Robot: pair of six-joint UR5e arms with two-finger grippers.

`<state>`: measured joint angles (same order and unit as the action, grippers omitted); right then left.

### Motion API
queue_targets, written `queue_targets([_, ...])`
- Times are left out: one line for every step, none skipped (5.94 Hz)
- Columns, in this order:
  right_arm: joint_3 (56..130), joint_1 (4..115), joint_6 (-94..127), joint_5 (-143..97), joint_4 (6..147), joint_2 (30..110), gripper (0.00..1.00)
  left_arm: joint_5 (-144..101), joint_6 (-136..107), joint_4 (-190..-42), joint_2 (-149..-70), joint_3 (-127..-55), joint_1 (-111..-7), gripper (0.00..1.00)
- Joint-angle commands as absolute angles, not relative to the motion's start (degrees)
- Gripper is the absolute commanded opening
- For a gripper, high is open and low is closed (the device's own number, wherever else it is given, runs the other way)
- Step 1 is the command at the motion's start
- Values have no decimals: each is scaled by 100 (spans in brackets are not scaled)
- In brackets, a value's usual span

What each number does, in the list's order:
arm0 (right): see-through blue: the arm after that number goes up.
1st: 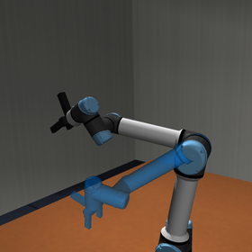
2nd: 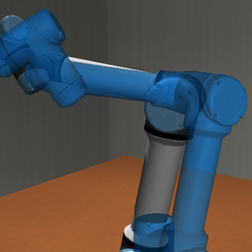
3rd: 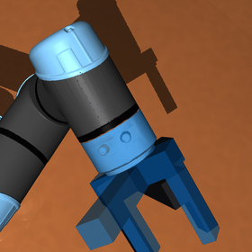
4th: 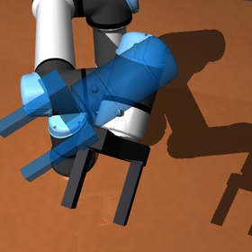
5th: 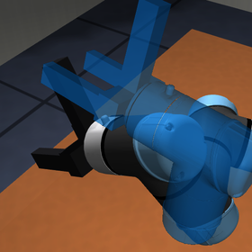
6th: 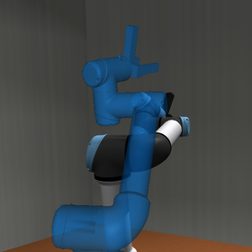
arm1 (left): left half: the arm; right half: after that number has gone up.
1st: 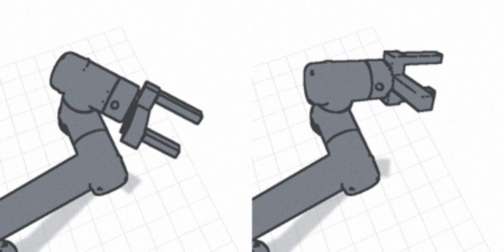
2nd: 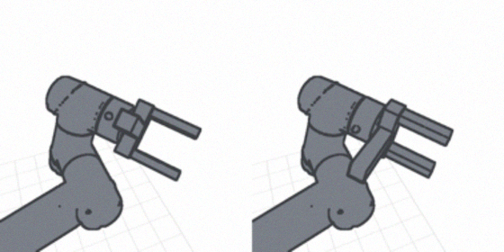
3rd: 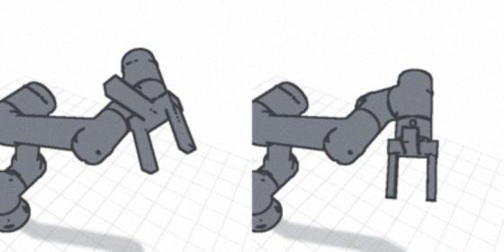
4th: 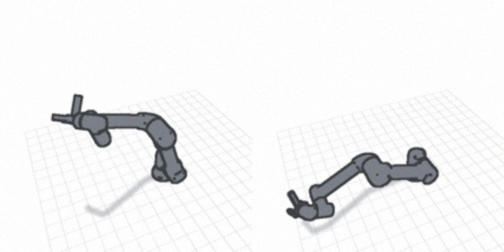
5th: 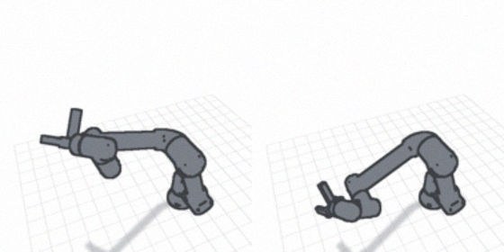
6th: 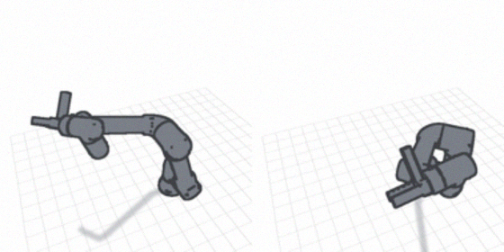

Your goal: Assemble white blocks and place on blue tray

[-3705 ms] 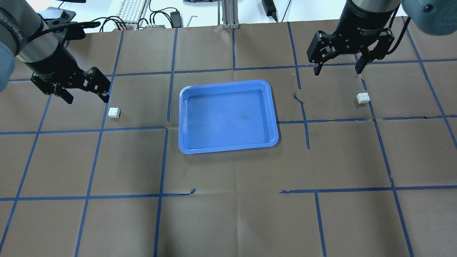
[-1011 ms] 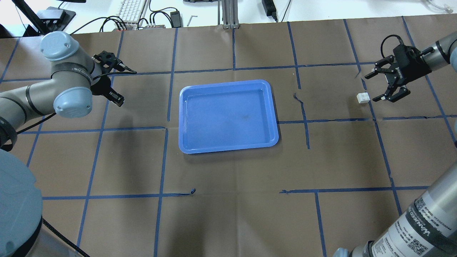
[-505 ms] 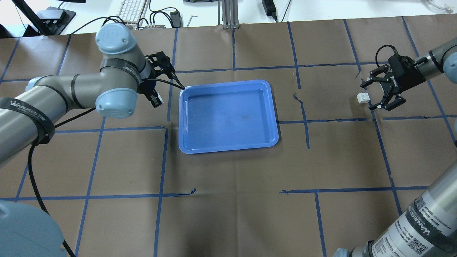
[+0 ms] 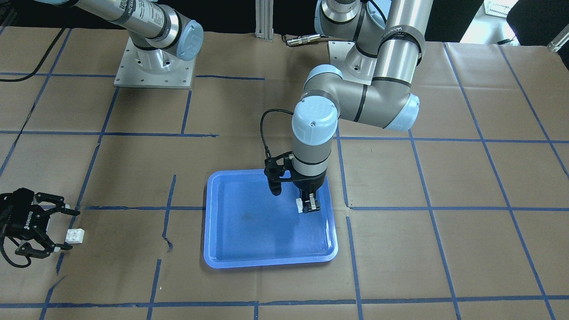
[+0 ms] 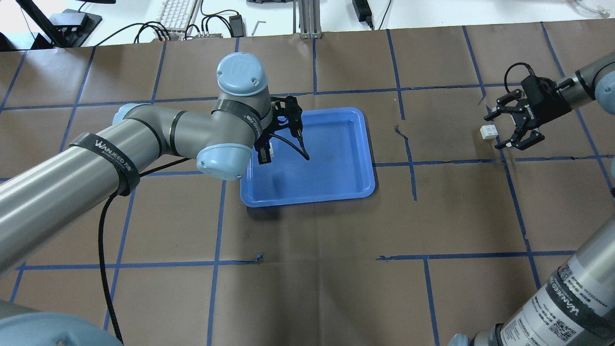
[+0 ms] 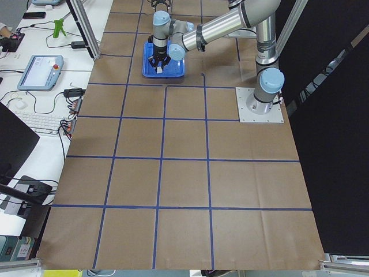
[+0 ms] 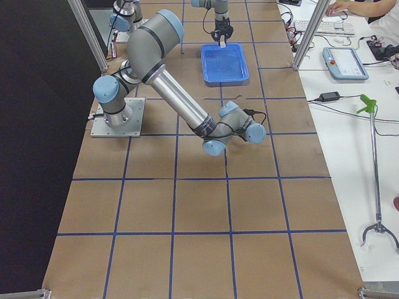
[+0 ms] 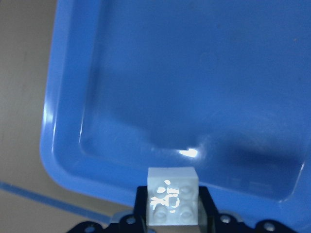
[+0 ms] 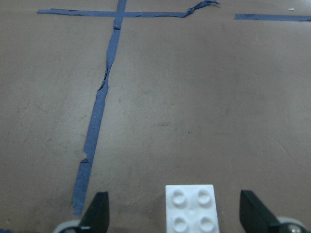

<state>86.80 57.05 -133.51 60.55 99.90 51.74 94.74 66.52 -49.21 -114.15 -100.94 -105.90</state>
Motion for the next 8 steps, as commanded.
queue_targets([8649,5687,-13350,6213,10158,5159,60,9422,6698,-4843,-11714,-9905,-11037,1])
queue_targets([8657,5687,-13359,6214,10238,5159,44,9457,6697,-4808,-11872,-9905,-11178,2])
queue_targets([8622,5687,-13359,6214,10248,5168,33,9474,6697,-4677,-11996,-9931,-11188,2])
queue_targets([8605,5687,-13359,6214,10239,5177,30,9466,6662,-4319,-12058,-10001,-11188,3])
queue_targets([8578,5687,-13342,6214,10213,5246,27,9475,6671,-4289,-12059,-10002,-11188,4])
queue_targets([8535,5687,-13281,6205,10178,5421,27,9466,6688,-4298,-12059,-10011,-11180,32])
queue_targets([8534,5721,-13263,6162,10108,5701,27,9448,6715,-4307,-12050,-10019,-11180,57])
queue_targets([8543,5765,-13141,6118,10029,5974,27,9448,6706,-4324,-12050,-10020,-11171,75])
